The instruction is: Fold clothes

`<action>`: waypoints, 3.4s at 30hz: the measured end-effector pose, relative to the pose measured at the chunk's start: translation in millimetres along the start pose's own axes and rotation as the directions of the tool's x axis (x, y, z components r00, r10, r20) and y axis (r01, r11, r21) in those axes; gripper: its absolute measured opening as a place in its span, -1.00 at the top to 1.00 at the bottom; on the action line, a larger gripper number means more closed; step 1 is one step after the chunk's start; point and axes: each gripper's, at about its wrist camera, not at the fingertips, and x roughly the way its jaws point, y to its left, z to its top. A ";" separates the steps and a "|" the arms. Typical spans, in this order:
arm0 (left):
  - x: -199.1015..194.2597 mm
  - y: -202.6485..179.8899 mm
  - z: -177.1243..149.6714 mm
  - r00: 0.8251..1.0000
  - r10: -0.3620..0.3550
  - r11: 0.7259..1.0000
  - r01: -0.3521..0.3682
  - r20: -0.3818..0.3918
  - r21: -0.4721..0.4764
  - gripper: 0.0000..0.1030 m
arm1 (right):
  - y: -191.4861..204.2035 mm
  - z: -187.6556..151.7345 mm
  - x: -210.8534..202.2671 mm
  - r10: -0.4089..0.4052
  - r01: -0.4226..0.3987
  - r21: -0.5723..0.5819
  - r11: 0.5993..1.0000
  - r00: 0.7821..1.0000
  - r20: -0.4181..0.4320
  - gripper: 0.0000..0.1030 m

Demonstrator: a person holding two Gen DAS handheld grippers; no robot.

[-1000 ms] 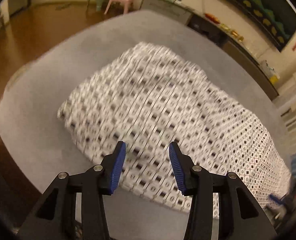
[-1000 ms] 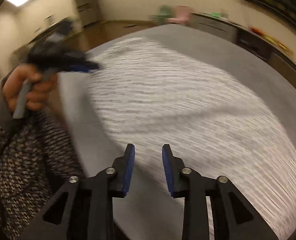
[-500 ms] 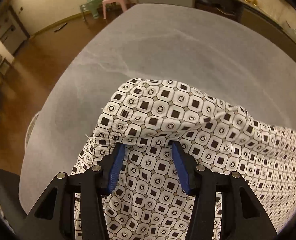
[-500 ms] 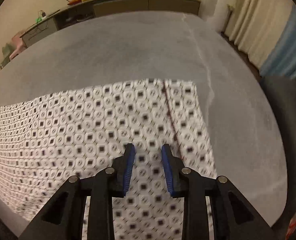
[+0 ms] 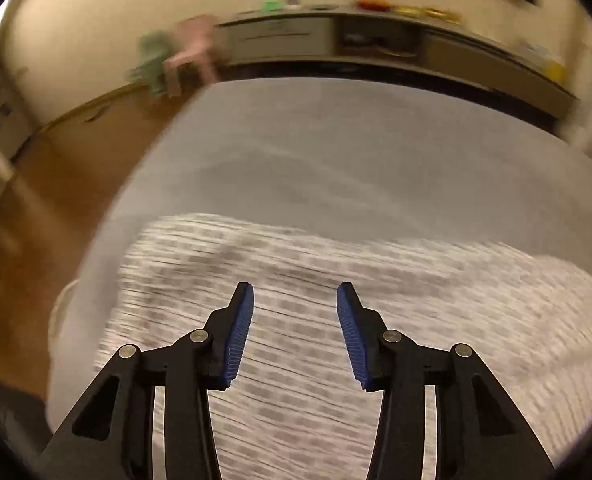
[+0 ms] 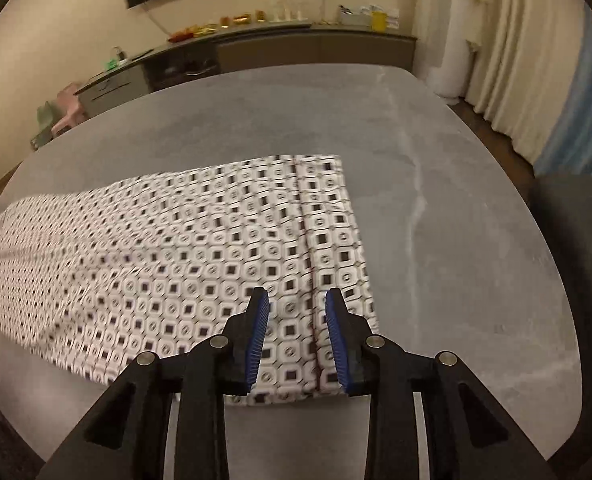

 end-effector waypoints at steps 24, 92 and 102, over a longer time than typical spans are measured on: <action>-130.6 -407.2 -4.7 0.775 -0.552 0.728 0.628 -0.307 0.275 -0.33 | 35.1 -46.4 53.4 -0.052 0.054 0.070 0.996 0.998 -0.032 0.71; -77.6 -496.9 -70.6 0.963 -0.196 0.788 0.268 -0.186 0.555 0.28 | 0.2 -37.9 78.3 0.430 -0.395 0.390 0.832 0.903 -0.002 0.21; -141.8 -351.8 -20.7 0.840 -0.528 0.777 0.538 -0.127 0.327 0.92 | 30.0 -17.2 66.0 0.503 -0.491 0.282 0.824 0.864 0.032 0.21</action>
